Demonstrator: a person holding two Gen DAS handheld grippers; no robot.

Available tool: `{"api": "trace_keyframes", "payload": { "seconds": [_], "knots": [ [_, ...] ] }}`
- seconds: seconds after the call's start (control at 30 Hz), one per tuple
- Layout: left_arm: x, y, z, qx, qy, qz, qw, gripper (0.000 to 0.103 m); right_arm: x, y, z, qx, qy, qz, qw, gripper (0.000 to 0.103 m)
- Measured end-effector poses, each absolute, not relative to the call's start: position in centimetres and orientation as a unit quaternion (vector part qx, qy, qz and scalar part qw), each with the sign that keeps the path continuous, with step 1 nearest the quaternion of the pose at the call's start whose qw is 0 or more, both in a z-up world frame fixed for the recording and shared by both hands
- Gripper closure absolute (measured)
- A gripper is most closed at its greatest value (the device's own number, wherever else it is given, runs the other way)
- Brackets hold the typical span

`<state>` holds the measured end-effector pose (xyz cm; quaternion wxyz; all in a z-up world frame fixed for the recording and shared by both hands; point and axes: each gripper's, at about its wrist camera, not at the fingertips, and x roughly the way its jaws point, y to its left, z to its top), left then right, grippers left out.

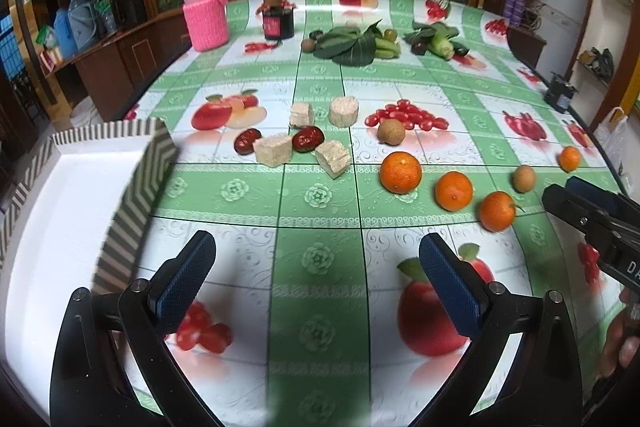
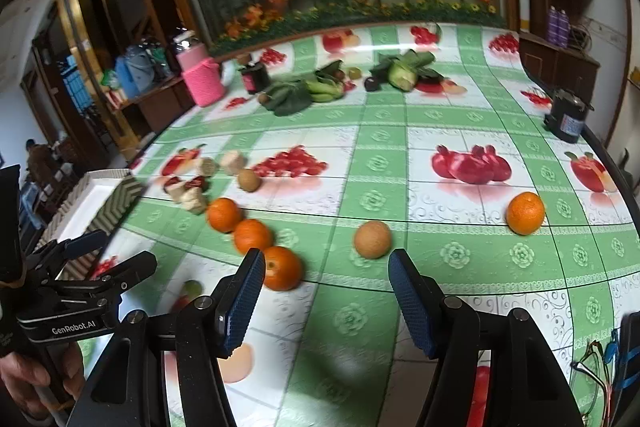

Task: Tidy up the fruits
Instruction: 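Move both grippers over the table toward the oranges and bread cubes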

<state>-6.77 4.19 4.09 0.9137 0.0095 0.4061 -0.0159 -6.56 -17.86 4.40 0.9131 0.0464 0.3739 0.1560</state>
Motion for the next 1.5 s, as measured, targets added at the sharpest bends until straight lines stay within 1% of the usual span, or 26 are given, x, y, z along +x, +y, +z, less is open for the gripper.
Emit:
{"api": "trace_keyframes", "payload": {
  "seconds": [0.13, 0.33, 0.43, 0.47, 0.53, 0.87, 1.2, 1.5],
  "knots": [
    [-7.7, 5.4, 4.8, 0.002, 0.394, -0.024, 0.919, 0.0, -7.7, -16.8, 4.9, 0.025, 0.358, 0.176, 0.917, 0.039],
    [-8.4, 6.9, 5.1, -0.019, 0.388, -0.022, 0.921, 0.0, -8.5, -14.9, 4.5, -0.022, 0.367, 0.184, 0.911, 0.04],
    [-8.5, 7.0, 5.2, -0.025, 0.391, -0.029, 0.92, 0.0, -8.2, -14.6, 4.0, -0.019, 0.38, 0.189, 0.905, 0.042],
    [-8.5, 7.0, 5.2, -0.026, 0.391, -0.029, 0.92, 0.0, -8.0, -14.6, 3.8, -0.018, 0.386, 0.19, 0.903, 0.046],
    [-8.6, 7.0, 5.2, -0.027, 0.389, -0.029, 0.92, 0.0, -7.7, -14.5, 3.5, -0.016, 0.392, 0.192, 0.9, 0.049],
    [-8.5, 6.8, 5.3, -0.024, 0.381, -0.02, 0.924, 0.0, -6.5, -14.3, 2.6, -0.01, 0.403, 0.203, 0.893, 0.052],
    [-7.9, 6.3, 5.3, -0.005, 0.376, -0.008, 0.927, 0.0, -5.9, -14.3, 2.2, -0.003, 0.413, 0.201, 0.888, 0.052],
    [-7.5, 6.3, 4.8, -0.011, 0.385, -0.006, 0.923, 0.0, -5.7, -14.5, 1.8, -0.007, 0.415, 0.202, 0.887, 0.052]
  ]
}}
